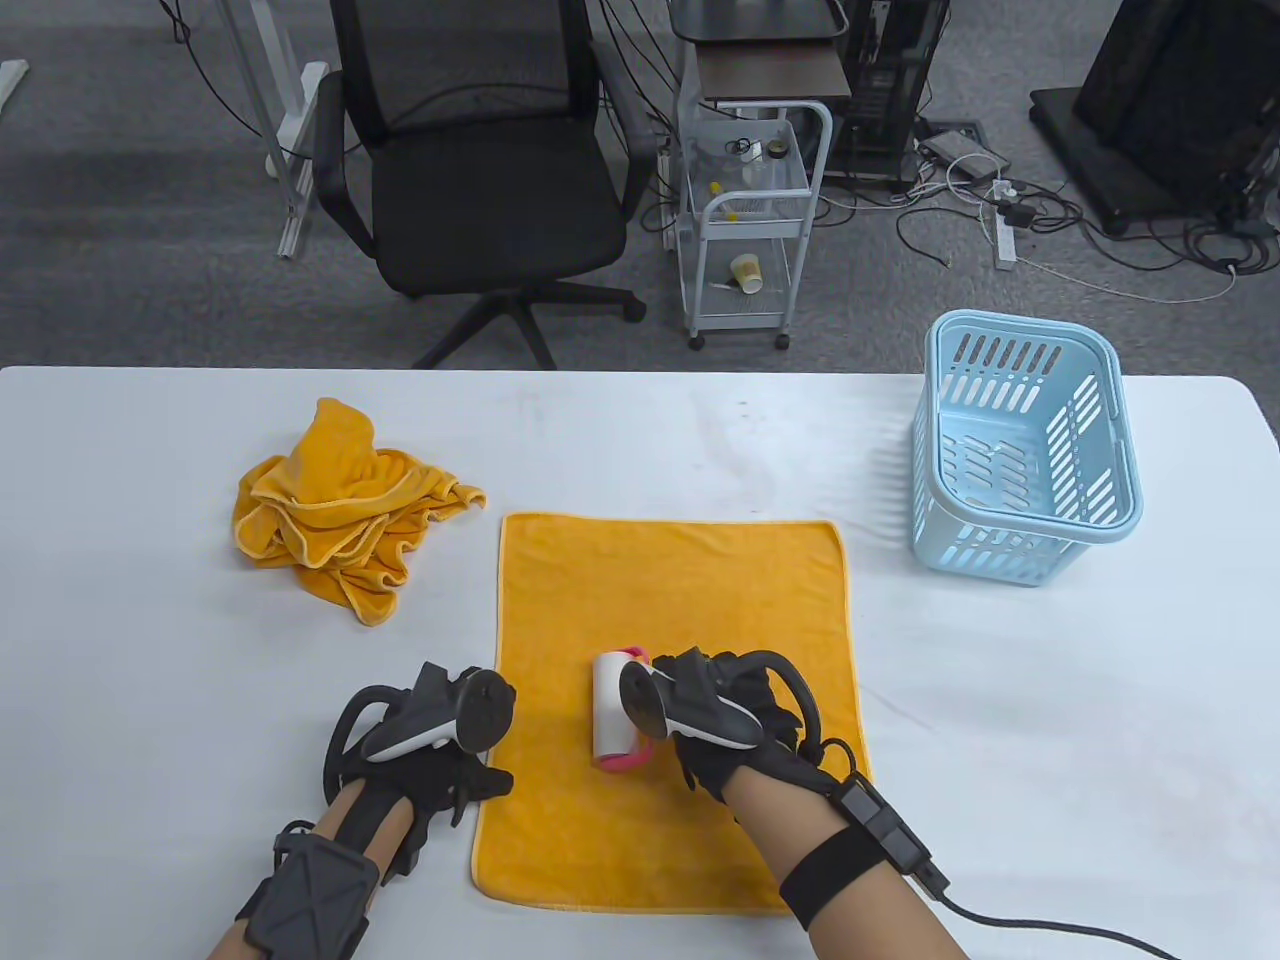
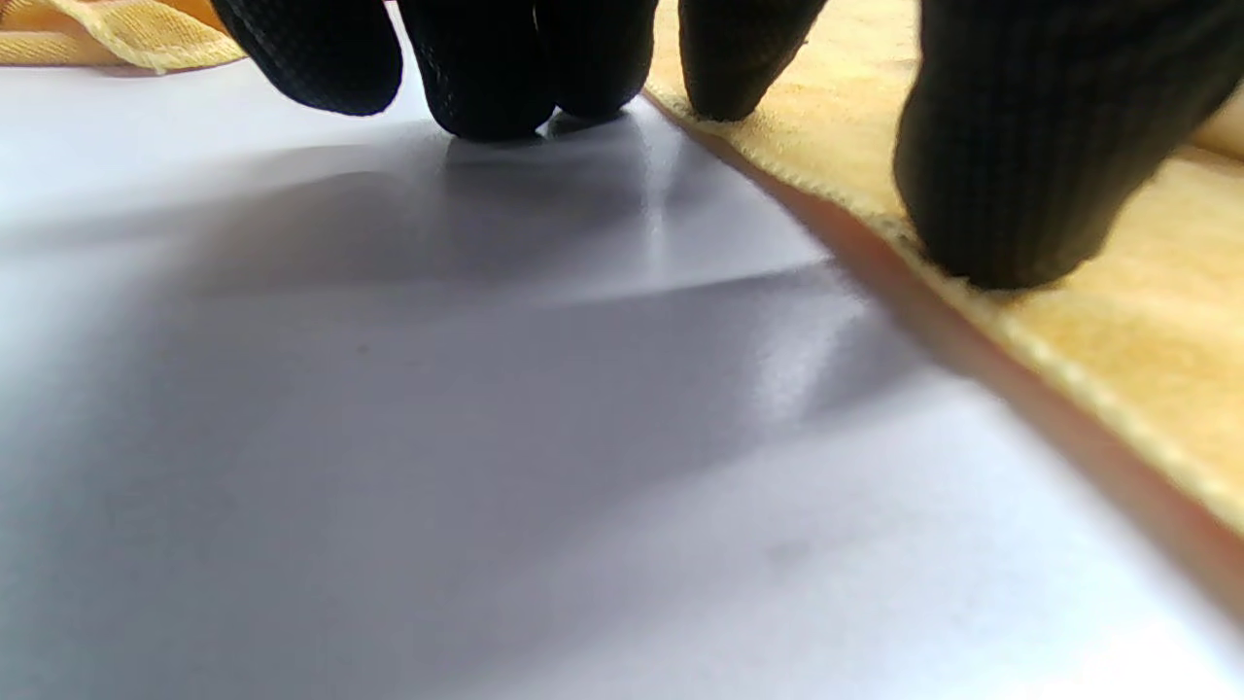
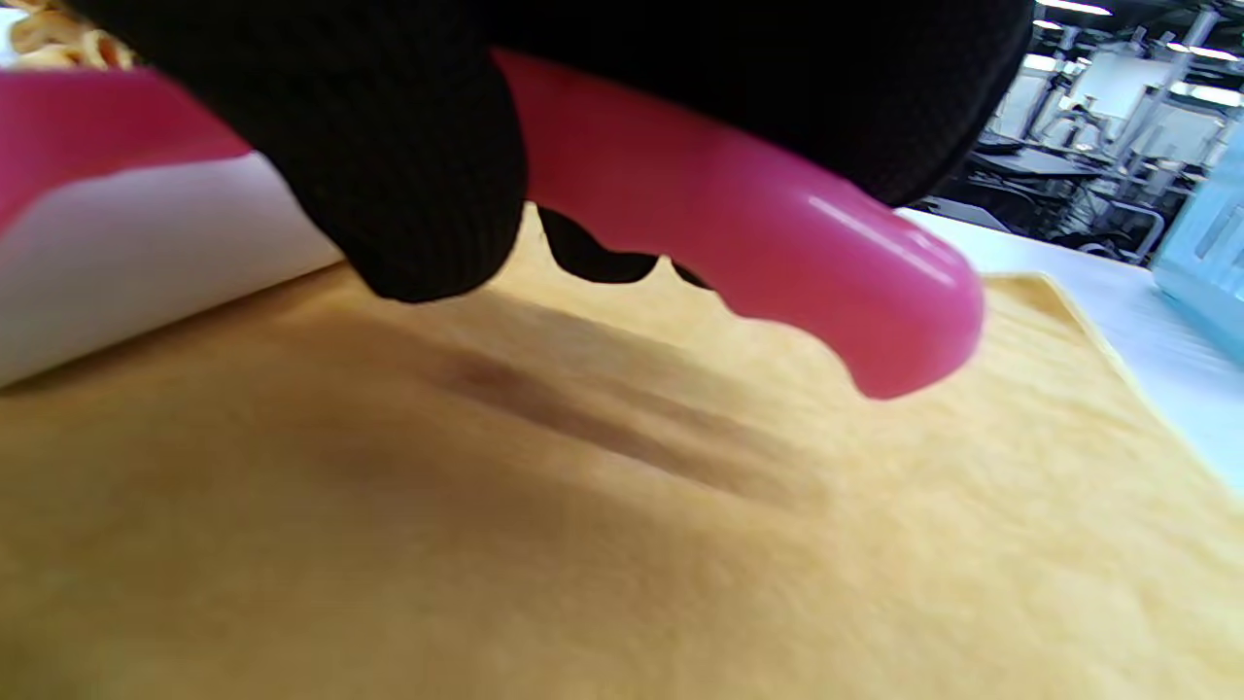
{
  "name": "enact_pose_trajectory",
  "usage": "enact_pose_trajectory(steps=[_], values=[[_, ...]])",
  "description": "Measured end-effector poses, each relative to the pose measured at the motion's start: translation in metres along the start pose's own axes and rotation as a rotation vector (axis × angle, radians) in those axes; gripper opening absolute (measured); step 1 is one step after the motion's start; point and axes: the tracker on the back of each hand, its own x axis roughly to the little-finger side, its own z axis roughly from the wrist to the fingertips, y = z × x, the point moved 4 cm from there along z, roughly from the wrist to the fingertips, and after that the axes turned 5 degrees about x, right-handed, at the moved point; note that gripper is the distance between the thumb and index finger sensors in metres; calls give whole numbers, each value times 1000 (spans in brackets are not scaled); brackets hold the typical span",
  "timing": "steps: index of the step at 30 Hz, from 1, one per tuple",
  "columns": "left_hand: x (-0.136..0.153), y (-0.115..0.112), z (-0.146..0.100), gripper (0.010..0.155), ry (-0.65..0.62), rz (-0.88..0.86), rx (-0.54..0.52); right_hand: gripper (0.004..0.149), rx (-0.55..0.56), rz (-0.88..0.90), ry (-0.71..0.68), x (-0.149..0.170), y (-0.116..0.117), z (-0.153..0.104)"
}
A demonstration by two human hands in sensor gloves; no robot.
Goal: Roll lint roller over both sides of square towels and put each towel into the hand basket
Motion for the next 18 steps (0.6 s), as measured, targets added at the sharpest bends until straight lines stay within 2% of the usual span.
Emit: enact_pose_trajectory(steps=[3, 9, 12, 15, 18], values=[[0, 0, 0, 85, 0, 2, 1, 58, -32, -85, 58, 30, 2, -6], [0, 0, 0, 85, 0, 7, 1, 57, -138, -215, 246, 116, 11, -30], [0, 0, 0, 85, 0, 7, 1, 56, -181, -258, 307, 142, 17, -39], [0, 0, 1, 85, 0, 6, 1, 55, -202, -251, 313, 148, 16, -42], [0, 0, 1, 85, 0, 5, 1, 55, -146, -188, 234, 121, 6, -36]])
